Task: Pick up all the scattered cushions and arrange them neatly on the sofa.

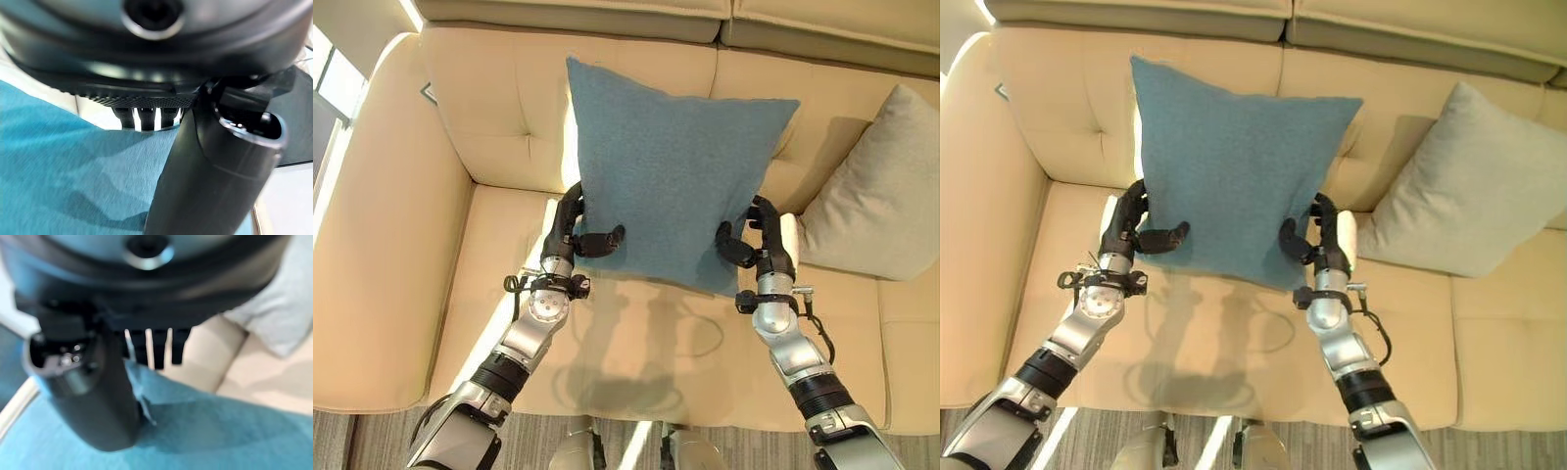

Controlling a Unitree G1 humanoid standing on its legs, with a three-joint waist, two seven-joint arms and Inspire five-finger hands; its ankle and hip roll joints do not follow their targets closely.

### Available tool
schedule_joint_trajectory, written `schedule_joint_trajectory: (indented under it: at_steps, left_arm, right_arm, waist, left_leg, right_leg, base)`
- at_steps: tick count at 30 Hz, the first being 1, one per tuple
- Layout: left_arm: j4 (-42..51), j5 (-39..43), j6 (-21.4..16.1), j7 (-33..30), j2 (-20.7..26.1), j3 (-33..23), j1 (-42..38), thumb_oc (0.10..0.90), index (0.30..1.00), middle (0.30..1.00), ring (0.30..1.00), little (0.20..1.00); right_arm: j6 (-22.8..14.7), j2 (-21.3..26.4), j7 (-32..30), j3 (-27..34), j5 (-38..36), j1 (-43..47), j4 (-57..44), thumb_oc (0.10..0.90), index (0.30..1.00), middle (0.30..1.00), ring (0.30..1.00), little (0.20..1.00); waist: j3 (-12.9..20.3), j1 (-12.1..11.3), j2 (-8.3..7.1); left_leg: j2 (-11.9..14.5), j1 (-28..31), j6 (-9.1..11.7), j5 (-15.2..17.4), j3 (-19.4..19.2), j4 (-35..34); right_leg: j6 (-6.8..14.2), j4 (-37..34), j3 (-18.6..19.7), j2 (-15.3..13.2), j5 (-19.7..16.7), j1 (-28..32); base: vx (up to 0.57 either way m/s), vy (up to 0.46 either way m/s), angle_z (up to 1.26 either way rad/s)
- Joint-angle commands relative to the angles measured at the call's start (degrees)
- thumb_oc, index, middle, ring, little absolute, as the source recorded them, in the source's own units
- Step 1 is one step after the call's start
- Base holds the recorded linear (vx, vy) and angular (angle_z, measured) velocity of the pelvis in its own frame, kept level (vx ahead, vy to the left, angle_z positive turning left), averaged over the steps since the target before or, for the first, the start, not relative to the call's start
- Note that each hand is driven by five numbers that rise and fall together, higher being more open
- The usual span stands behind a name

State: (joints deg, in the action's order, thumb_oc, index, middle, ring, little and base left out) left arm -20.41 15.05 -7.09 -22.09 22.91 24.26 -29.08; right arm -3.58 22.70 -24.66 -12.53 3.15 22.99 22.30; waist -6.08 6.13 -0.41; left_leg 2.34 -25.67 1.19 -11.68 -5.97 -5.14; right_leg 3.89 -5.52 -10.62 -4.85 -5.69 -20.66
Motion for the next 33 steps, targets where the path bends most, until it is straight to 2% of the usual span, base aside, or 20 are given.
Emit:
schedule_joint_trajectory:
  at_steps: [1, 7, 17, 25, 28, 33]
  left_arm:
    - [3.1, -2.3, -7.4, 3.6, -2.1, -1.2, -4.4, 0.800, 0.900, 0.900, 0.900, 0.900]
    - [4.9, -1.5, -7.3, 4.8, -1.2, -5.8, 3.1, 0.800, 0.900, 0.900, 0.900, 0.900]
    - [3.5, -1.5, -6.5, 4.6, -0.2, -7.5, 4.5, 0.800, 0.900, 0.900, 0.900, 0.900]
    - [-2.9, -1.9, -4.2, 5.6, 1.6, -4.9, -1.3, 0.800, 0.900, 0.900, 0.900, 0.900]
    - [-5.0, -0.8, -3.9, 6.3, 1.3, -4.5, -2.0, 0.800, 0.900, 0.900, 0.900, 0.900]
    - [-9.5, -0.2, -2.8, 7.4, 0.6, -3.3, -3.6, 0.800, 0.900, 0.900, 0.900, 0.900]
  right_arm:
    - [-6.4, -0.8, 1.1, 0.6, -0.2, 2.7, -5.7, 0.800, 0.900, 0.900, 0.900, 0.900]
    - [-6.3, -0.1, 2.6, 4.1, -0.5, -2.9, -7.7, 0.800, 0.900, 0.900, 0.900, 0.900]
    - [-5.0, 1.7, 2.4, 5.4, -0.9, -2.8, -5.4, 0.800, 0.900, 0.900, 0.900, 0.900]
    - [-3.3, 1.5, 4.6, 3.6, -10.0, 2.0, 3.0, 0.800, 0.900, 0.900, 0.900, 0.900]
    - [-2.8, 0.3, 6.9, 2.4, -16.0, 4.1, 8.1, 0.800, 0.900, 0.900, 0.900, 0.900]
    - [-1.9, -1.9, 8.9, 0.5, -21.0, 7.4, 15.6, 0.800, 0.900, 0.900, 0.900, 0.900]
  waist:
    - [6.9, -0.4, -1.13]
    - [7.2, -0.4, -1.48]
    - [7.3, -0.7, -1.64]
    - [6.8, -0.5, -1.64]
    - [5.9, -0.6, -1.51]
    - [4.7, -1.0, -1.03]
  left_leg:
    - [-0.1, 4.1, 1.9, 8.8, -2.0, 0.1]
    - [0.1, 6.4, 1.8, 9.4, -2.5, 0.1]
    - [0.5, 8.1, 2.0, 9.6, -2.7, 0.1]
    - [0.5, 7.0, 2.1, 9.2, -2.9, 0.1]
    - [0.5, 6.3, 2.1, 8.9, -2.9, 0.1]
    - [0.5, 4.9, 2.2, 8.4, -2.9, 0.1]
  right_leg:
    - [4.3, 0.5, 0.1, 0.7, 2.8, -0.4]
    - [4.4, 0.5, -0.3, 0.9, 3.2, 1.8]
    - [4.6, 0.5, -0.9, 1.0, 3.6, 3.3]
    - [4.6, 0.5, -1.0, 1.0, 3.0, 2.3]
    - [4.5, 0.5, -0.9, 0.9, 2.7, 1.4]
    - [4.2, 0.5, -0.9, 0.8, 2.1, -0.2]
  base:
    - [0.04, 0.000, -0.04]
    - [0.05, -0.008, -0.01]
    - [0.02, -0.011, -0.02]
    - [-0.01, -0.002, 0.00]
    - [-0.02, -0.009, -0.01]
    - [-0.02, -0.002, -0.02]
